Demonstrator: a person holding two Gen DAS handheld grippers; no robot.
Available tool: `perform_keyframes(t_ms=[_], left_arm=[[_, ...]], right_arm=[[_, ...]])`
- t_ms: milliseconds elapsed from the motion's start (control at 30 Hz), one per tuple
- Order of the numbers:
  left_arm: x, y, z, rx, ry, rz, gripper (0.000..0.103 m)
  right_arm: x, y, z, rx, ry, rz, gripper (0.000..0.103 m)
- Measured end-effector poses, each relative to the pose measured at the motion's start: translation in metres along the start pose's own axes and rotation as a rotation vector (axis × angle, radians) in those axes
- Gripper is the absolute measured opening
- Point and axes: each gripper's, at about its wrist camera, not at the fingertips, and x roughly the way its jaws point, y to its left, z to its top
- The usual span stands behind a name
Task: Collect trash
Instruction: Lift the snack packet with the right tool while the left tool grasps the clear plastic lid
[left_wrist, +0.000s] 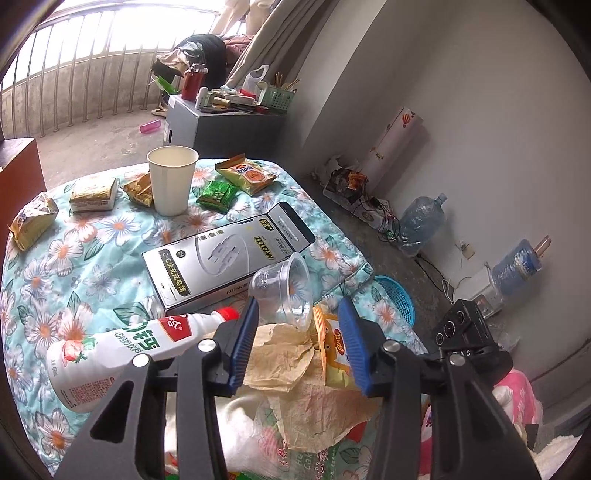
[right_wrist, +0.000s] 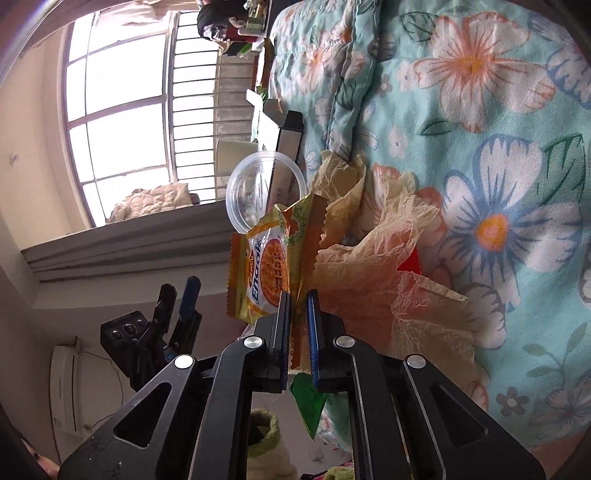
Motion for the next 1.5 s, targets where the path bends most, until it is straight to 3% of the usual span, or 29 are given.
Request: perform_keyframes(t_ms=[233,633,767,833,933,1233,1333,1500], left_arm=[[0.024,-0.003,0.024,0.028,0.069,0.034,0.044],[0.113,-0.019,0.037,0.212,0.244,0.21,0.043],[0.127,-0.018,0.035,0.265,0.259,0.295,0.026],[0.128,-0.014,0.037,0.254,0.253,0.308,0.013],[0.124,-0.011,0.04,0.241,0.231,0.317,0.006],[0.089,-0.02,0.052,0.234,0.101,0.337,0.006],[0.073,-0.023,0.06,0.206,0.042,0.299,0.006],[0.063,-0.04,0.065,0.193,0.01,0.256,0.006]], right_arm=[[-0.026,0.0,0.004,-0.025,-0.065,0.031,0.006],[-0.065,-0.026,0.015,0.016,-0.183,0.057,0.006],[-0.065,-0.034,0.015,0.031,-0.188,0.059,0.006],[-0.068,-0.037,0.014,0.033,-0.188,0.058,0.006],[-0.08,-0.045,0.013,0.037,-0.191,0.063,0.006],[-0.101,-0.051,0.005,0.043,-0.207,0.094,0.006],[-0.108,-0.053,0.002,0.042,-0.209,0.108,0.006],[-0.123,-0.057,-0.002,0.044,-0.229,0.124,0.006]])
